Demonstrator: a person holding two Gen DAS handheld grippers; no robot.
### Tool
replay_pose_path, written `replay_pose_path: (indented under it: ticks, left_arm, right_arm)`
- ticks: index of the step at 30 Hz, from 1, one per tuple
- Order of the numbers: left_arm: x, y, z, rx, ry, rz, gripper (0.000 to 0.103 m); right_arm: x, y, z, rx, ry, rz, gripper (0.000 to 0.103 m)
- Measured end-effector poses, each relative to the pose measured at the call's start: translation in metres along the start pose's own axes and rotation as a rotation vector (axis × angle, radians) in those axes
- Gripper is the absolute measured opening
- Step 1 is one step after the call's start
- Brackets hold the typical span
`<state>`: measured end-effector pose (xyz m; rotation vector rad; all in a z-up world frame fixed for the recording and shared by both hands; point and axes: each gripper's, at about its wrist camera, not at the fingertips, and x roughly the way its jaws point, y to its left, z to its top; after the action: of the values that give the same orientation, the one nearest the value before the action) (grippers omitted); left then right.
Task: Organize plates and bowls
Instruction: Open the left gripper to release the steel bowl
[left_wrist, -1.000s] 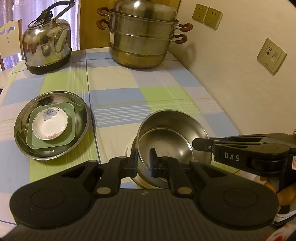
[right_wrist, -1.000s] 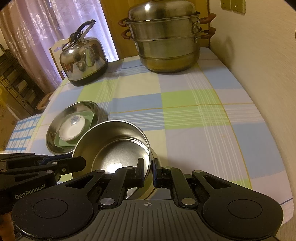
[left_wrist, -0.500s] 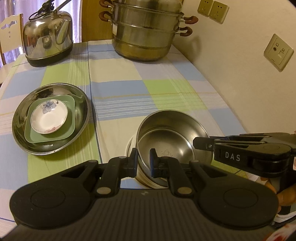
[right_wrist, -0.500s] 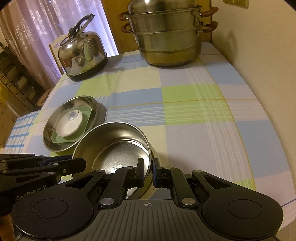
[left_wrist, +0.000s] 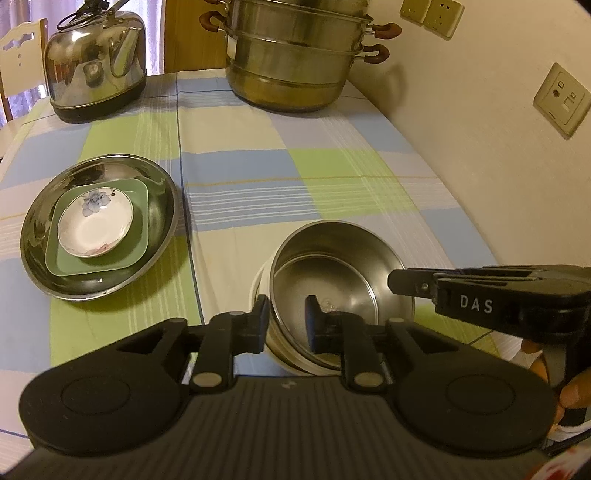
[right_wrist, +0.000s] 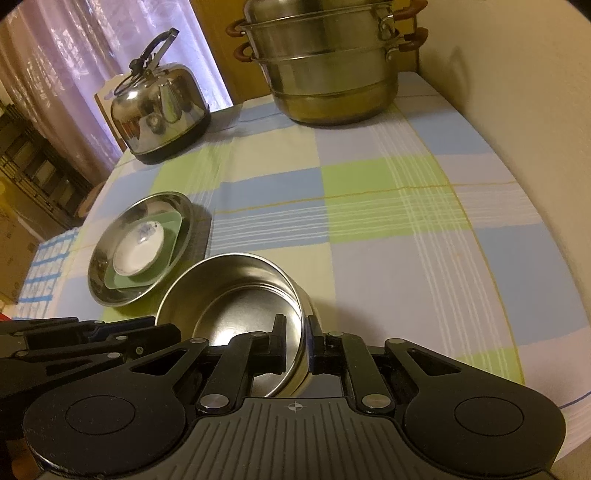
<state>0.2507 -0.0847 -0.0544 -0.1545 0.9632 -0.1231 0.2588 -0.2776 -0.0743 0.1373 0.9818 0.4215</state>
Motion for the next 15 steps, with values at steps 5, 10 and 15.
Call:
replay_pose_path:
  ticks: [5,10,15]
  left_arm:
    - [-0.009,-0.005,-0.001,0.000,-0.012,0.015,0.032]
    - [-0.026,-0.011,-0.007,-0.020,-0.039,0.040,0.040]
    - [-0.044,-0.014,-0.023,-0.063,-0.045,0.087,0.057]
  right_arm:
    - [-0.008,-0.001,-0.003,-0.014,-0.006,0.024,0.037]
    - [-0.022,-0.004,-0.008,-0.039,-0.034,0.043,0.056]
    - [-0.034,-0.011,-0.016,-0.059,-0.024,0.065,0.065]
